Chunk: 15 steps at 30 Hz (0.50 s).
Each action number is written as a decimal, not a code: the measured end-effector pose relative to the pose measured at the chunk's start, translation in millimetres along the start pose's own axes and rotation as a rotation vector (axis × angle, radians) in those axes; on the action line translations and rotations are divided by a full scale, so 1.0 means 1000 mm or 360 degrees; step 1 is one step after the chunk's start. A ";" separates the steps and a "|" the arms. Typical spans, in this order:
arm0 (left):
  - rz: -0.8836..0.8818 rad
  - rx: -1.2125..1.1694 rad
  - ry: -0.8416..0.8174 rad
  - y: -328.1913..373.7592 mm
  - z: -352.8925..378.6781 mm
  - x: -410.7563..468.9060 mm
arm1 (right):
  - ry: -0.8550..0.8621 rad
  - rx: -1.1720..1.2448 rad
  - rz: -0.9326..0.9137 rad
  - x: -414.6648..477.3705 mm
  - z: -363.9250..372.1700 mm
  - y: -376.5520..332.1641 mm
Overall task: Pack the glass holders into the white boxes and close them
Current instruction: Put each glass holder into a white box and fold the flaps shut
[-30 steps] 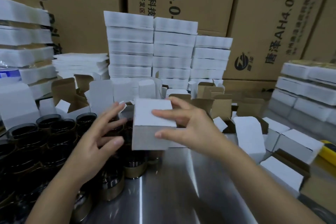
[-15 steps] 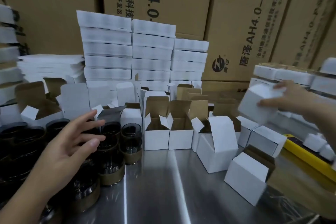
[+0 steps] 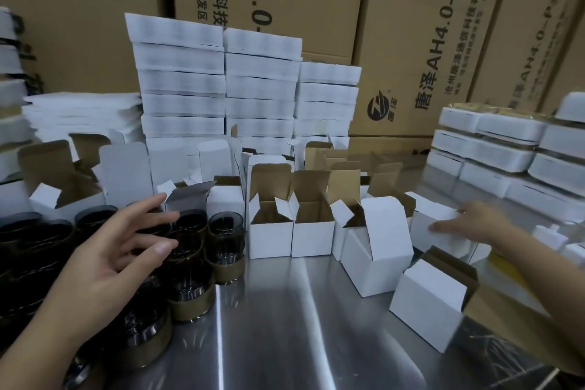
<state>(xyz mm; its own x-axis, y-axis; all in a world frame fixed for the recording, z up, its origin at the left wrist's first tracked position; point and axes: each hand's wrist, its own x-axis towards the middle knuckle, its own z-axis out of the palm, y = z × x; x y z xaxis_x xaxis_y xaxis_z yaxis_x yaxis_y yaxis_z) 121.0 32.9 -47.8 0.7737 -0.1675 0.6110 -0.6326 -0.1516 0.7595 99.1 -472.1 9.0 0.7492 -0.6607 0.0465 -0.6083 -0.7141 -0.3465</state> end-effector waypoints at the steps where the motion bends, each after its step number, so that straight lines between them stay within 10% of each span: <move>1: -0.0005 0.0010 -0.0002 0.000 0.000 0.000 | 0.0027 -0.0078 -0.0023 -0.001 0.003 0.000; 11: -0.0089 0.0057 -0.0012 0.006 0.002 -0.002 | -0.0054 -0.0505 -0.0178 -0.032 -0.022 -0.022; 15: -0.0113 0.0066 0.0006 0.010 0.003 -0.003 | -0.0562 -0.0704 -0.0271 -0.088 -0.047 -0.037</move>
<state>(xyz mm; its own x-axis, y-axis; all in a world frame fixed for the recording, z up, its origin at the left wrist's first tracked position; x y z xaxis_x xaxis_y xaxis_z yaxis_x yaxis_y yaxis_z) 112.4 28.8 -42.7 0.8168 -0.1515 0.5567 -0.5769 -0.2033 0.7911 43.2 -398.5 61.5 0.8416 -0.4654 -0.2741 -0.4665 -0.8821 0.0656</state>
